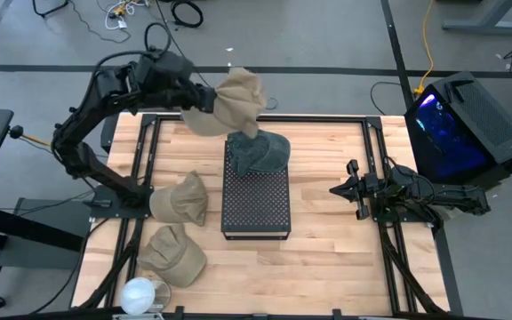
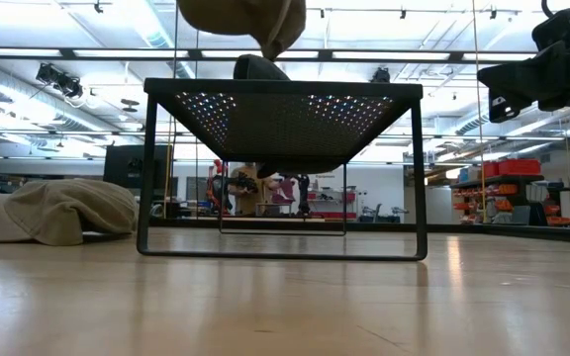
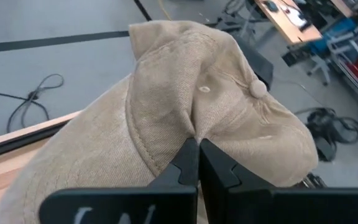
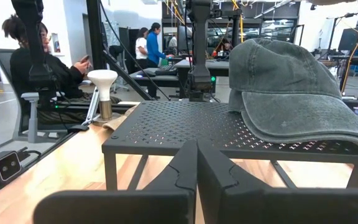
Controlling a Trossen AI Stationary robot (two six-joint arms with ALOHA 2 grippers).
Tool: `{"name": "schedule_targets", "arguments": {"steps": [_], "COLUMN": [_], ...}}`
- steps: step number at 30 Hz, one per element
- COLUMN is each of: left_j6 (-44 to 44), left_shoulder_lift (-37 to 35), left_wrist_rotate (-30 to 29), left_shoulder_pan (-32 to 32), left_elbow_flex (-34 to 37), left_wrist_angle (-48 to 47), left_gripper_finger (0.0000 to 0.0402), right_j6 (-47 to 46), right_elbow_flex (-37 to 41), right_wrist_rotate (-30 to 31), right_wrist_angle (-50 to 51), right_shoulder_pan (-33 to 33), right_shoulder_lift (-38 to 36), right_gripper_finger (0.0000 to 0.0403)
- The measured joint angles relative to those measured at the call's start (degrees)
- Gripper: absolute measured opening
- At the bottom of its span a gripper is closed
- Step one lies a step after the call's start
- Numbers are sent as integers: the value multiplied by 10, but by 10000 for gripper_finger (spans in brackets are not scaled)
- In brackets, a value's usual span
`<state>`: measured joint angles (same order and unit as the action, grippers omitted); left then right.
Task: Pick & Place hat
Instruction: Put the top brown cap on the shelf
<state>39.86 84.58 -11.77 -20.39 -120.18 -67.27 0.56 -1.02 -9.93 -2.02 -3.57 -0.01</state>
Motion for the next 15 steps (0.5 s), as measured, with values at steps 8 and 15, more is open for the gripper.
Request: {"name": "schedule_targets", "arguments": {"steps": [8, 15], "left_j6": [0, 18], "left_shoulder_lift": [0, 1], "left_wrist_rotate": [-2, 0], "left_shoulder_pan": [75, 138], "left_elbow_flex": [0, 0], "left_wrist_angle": [15, 30], "left_gripper_finger": [2, 2], "right_j6": [0, 0], "right_elbow_flex": [0, 0], "right_wrist_rotate": [0, 0], "right_wrist_angle": [0, 0], "right_shoulder_pan": [0, 0], "right_shoulder_lift": [0, 0], "right_gripper_finger": [7, 7]}}
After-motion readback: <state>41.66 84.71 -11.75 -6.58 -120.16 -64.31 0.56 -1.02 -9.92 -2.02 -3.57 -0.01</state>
